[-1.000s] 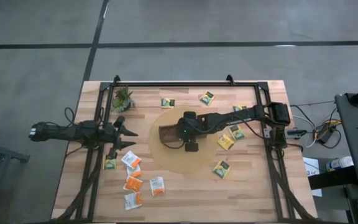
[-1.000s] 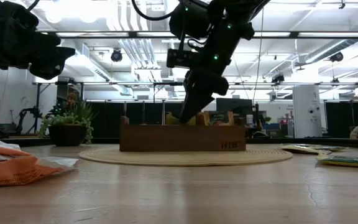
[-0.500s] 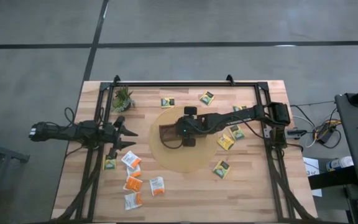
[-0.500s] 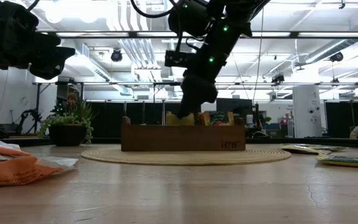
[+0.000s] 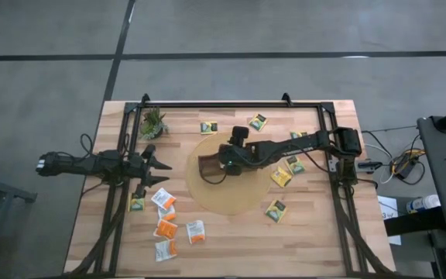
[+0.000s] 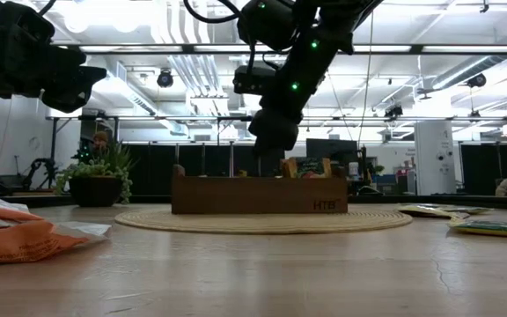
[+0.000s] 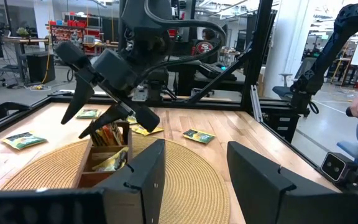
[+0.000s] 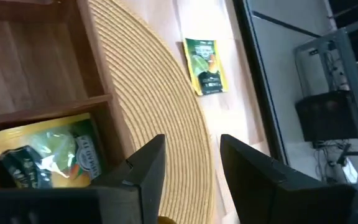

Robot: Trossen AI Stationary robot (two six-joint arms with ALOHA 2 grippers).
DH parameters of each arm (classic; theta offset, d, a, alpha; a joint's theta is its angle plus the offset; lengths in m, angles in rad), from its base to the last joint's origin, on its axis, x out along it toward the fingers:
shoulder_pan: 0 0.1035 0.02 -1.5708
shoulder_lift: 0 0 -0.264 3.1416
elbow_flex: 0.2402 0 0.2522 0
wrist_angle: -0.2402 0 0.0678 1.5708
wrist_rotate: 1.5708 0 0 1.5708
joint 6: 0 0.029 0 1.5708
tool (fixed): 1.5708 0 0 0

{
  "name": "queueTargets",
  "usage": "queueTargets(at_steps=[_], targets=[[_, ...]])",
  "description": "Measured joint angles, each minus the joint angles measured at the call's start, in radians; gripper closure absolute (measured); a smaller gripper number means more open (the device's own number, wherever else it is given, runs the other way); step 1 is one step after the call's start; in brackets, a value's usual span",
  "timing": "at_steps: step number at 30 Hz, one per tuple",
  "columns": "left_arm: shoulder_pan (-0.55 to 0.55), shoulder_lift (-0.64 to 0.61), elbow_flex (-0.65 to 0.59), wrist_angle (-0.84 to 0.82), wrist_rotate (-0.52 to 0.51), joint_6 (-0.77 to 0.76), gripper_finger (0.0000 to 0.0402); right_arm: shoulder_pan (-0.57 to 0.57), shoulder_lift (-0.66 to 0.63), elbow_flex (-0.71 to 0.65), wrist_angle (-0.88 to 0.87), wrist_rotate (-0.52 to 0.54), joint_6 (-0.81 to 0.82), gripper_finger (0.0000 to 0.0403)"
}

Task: Pick & Place Tea
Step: Adjust the yellow tea bag in the wooden organizer

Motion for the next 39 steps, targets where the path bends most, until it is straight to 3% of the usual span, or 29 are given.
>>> queueTargets(at_steps=[4, 6, 10, 12, 21, 39], targets=[[0.000, 0.000, 0.000, 0.000, 0.000, 0.000, 0.0235, -0.003, 0.000, -0.004, -0.003, -0.011, 0.001, 0.0258], [0.000, 0.000, 0.000, 0.000, 0.000, 0.000, 0.0235, -0.003, 0.000, -0.004, -0.012, -0.082, -0.003, 0.0261], [0.000, 0.000, 0.000, 0.000, 0.000, 0.000, 0.0235, -0.002, -0.002, -0.005, -0.011, -0.454, -0.044, 0.0264], [0.000, 0.000, 0.000, 0.000, 0.000, 0.000, 0.0235, -0.001, -0.002, -0.005, 0.005, -0.546, -0.050, 0.0264], [0.000, 0.000, 0.000, 0.000, 0.000, 0.000, 0.0235, -0.005, 0.000, -0.014, 0.019, -0.475, -0.041, 0.0264], [0.000, 0.000, 0.000, 0.000, 0.000, 0.000, 0.0235, -0.012, 0.002, -0.030, 0.067, -0.551, -0.014, 0.0299]])
